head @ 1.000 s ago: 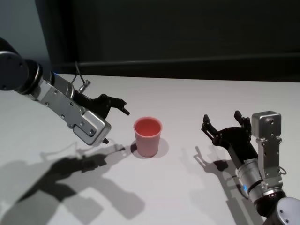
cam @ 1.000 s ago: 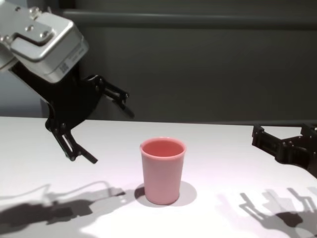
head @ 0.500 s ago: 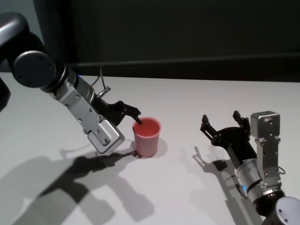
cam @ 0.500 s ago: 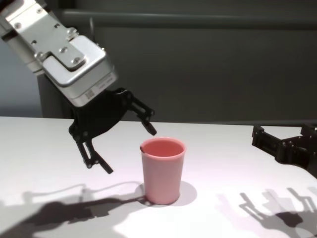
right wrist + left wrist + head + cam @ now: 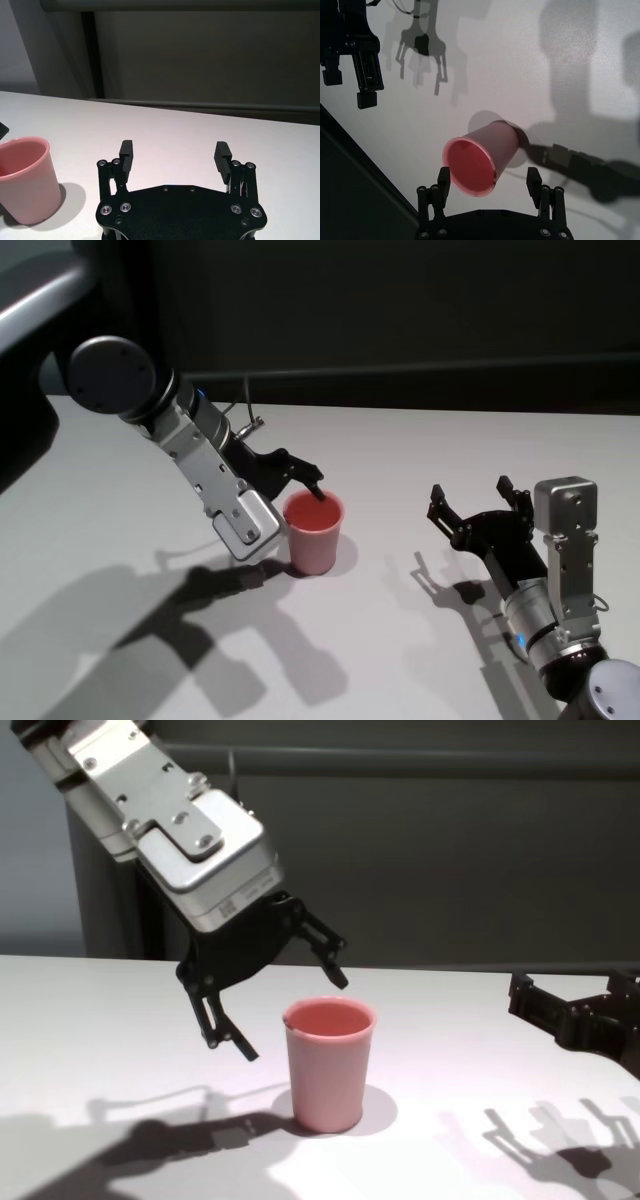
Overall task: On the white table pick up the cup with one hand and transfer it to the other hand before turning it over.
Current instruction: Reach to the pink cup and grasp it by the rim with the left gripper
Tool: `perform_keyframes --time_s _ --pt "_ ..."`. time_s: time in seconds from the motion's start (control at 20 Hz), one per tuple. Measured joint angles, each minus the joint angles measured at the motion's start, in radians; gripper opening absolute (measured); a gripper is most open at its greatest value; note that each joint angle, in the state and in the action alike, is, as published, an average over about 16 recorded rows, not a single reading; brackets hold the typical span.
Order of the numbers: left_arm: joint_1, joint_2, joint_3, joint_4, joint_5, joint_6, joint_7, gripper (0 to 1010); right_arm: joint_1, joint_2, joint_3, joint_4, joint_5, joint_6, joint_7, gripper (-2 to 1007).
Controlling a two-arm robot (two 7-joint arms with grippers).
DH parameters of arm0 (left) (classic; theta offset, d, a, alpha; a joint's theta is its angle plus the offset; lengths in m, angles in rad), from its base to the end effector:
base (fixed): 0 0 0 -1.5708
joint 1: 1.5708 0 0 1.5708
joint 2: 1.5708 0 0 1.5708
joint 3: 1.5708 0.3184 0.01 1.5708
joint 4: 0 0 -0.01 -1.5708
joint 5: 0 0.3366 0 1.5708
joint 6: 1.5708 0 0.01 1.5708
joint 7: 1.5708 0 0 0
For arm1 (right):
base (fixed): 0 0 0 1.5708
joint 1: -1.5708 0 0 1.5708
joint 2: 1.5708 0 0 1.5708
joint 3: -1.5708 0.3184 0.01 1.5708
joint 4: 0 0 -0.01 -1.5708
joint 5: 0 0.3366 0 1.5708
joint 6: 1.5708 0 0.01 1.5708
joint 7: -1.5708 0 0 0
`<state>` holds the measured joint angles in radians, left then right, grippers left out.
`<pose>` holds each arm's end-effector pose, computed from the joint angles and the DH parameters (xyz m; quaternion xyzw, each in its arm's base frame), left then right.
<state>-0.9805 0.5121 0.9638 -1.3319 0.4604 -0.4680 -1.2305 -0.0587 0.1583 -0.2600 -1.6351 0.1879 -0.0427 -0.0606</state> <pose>0.5180 -0.0486 -0.1126 0.4833 -0.4993 -0.2125 0.6870 0.3254 0.0422 -0.3360 0.0184 0.0178 -0.6311 0.7753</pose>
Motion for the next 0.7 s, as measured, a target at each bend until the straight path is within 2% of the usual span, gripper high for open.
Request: perform_keyframes --time_s 0.7 --pt "-0.037 -0.061 0.057 0.106 0.029 -0.043 0.032 1003 0.0 0.0 0.0 0.0 0.0 0.0 0.0 1000"
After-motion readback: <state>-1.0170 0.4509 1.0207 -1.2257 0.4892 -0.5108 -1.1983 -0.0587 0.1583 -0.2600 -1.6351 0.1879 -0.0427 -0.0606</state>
